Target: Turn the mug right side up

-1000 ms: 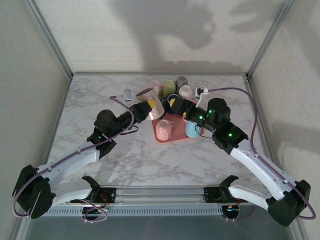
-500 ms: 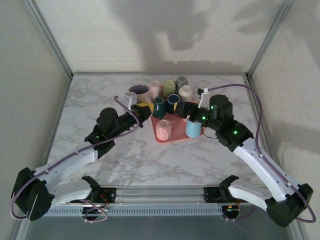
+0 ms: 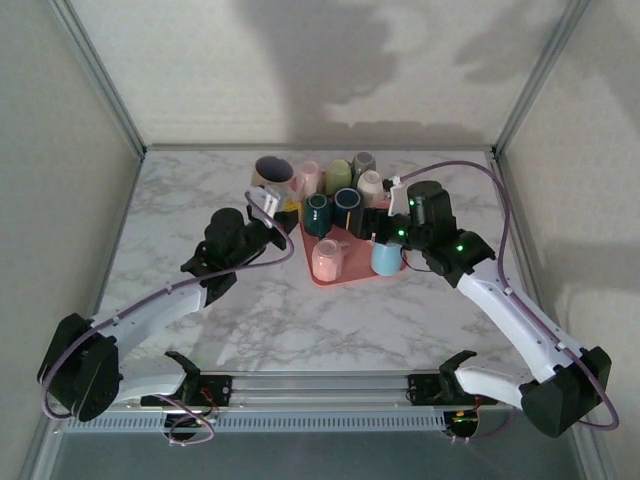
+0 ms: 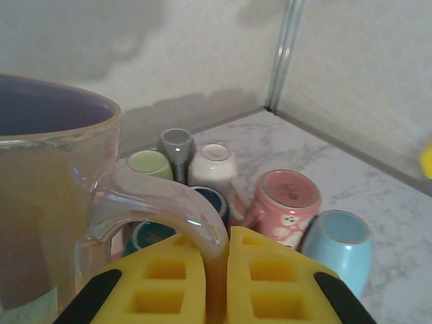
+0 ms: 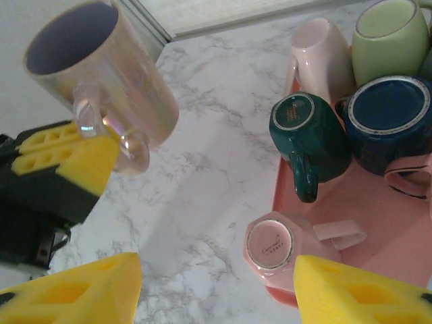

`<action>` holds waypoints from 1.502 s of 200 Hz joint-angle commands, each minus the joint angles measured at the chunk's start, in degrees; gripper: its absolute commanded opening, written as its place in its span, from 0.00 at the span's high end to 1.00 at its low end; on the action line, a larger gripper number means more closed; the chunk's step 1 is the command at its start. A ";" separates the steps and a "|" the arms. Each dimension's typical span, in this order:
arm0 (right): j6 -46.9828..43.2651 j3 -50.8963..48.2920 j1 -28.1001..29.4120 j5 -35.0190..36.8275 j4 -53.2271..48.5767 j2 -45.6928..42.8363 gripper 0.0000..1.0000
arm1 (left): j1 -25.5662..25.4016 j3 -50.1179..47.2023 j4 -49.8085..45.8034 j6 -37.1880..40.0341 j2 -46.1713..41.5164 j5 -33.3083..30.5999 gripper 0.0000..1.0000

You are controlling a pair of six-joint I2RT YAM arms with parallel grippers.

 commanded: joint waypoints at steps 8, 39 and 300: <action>-1.93 2.38 -1.01 -2.00 -0.46 0.56 0.38 | 5.13 -0.81 16.21 1.50 1.35 5.43 1.00; -1.83 2.12 -2.00 -3.01 -0.44 0.94 0.38 | 10.98 -1.90 23.58 -0.79 5.23 11.18 1.00; 1.52 1.62 -7.99 -7.82 2.72 7.39 0.38 | 30.04 20.47 52.35 -9.63 53.90 21.72 1.00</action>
